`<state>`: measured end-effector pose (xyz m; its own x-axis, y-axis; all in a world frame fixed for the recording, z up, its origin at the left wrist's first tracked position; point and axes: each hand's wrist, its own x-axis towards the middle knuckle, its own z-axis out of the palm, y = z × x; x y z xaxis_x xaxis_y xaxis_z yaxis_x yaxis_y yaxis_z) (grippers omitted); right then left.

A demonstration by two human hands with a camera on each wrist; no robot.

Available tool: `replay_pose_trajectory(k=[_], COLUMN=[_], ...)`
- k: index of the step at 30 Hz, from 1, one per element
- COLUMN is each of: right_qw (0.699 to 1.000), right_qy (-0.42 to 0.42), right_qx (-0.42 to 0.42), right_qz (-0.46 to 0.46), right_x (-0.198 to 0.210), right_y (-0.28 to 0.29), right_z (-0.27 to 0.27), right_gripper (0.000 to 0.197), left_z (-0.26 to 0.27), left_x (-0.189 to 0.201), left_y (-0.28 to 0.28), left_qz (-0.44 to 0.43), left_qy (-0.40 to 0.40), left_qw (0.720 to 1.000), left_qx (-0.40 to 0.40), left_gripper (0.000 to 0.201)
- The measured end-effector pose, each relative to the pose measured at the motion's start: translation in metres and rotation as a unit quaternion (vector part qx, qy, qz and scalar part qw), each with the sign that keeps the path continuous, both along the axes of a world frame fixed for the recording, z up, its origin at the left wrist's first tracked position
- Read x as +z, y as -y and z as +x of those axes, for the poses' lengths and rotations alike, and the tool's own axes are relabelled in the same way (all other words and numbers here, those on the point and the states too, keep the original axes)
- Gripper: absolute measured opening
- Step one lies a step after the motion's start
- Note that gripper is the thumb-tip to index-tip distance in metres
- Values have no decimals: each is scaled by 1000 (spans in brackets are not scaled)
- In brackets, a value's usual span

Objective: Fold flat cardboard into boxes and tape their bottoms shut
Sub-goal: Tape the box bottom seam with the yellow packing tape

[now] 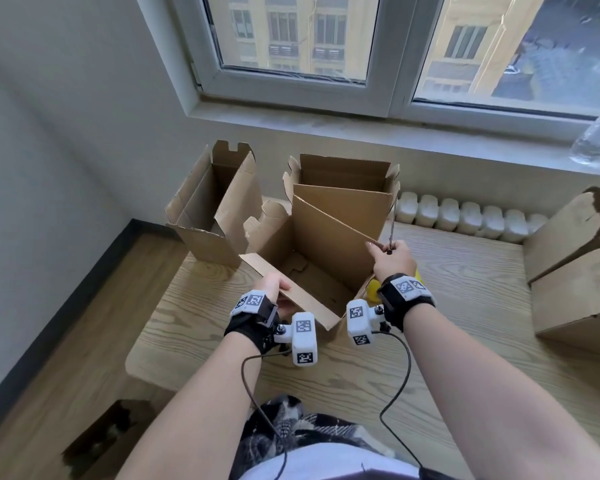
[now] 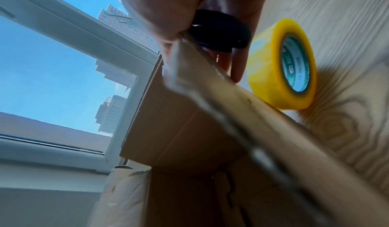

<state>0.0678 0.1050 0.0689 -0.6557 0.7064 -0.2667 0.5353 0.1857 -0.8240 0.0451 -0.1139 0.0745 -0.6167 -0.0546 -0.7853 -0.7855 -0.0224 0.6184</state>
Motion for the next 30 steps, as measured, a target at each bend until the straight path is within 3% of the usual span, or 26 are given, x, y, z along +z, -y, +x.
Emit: replay_pose_trajectory(k=[7,13,17,20,23,25,30], right_qw=[989,977,959,959,963,964,962], right_qy=[-110,-140,-154,-141,-112,-99,-59], right_qx=[-67,-129,-219,-223,-220,-217,-221], right_qz=[-70,-95,-93,-99,-108,-120,-149], right_x=[12,13,12,-4,-32,-30,-32], right_y=[2,-25,-43,-57,-69,-65,-65], right_z=[-16,-8,7,17,26,35,53], right_gripper=[32,25,18,19,16,14,17], left_z=[-3,-11,-14,-18,-20,-19,-15], left_x=[10,15,15,12,13,13,-3], left_y=[-22,-46,-64,-72,-77,-80,-95], left_qz=[172,228,242,222,124,60,2], left_qy=[17,29,3,-21,-27,-44,-144], left_qw=[983,970,964,969,991,997,986], left_qx=[66,85,110,104,35,-16,-88], left_gripper=[9,18,4,16,51,64,56])
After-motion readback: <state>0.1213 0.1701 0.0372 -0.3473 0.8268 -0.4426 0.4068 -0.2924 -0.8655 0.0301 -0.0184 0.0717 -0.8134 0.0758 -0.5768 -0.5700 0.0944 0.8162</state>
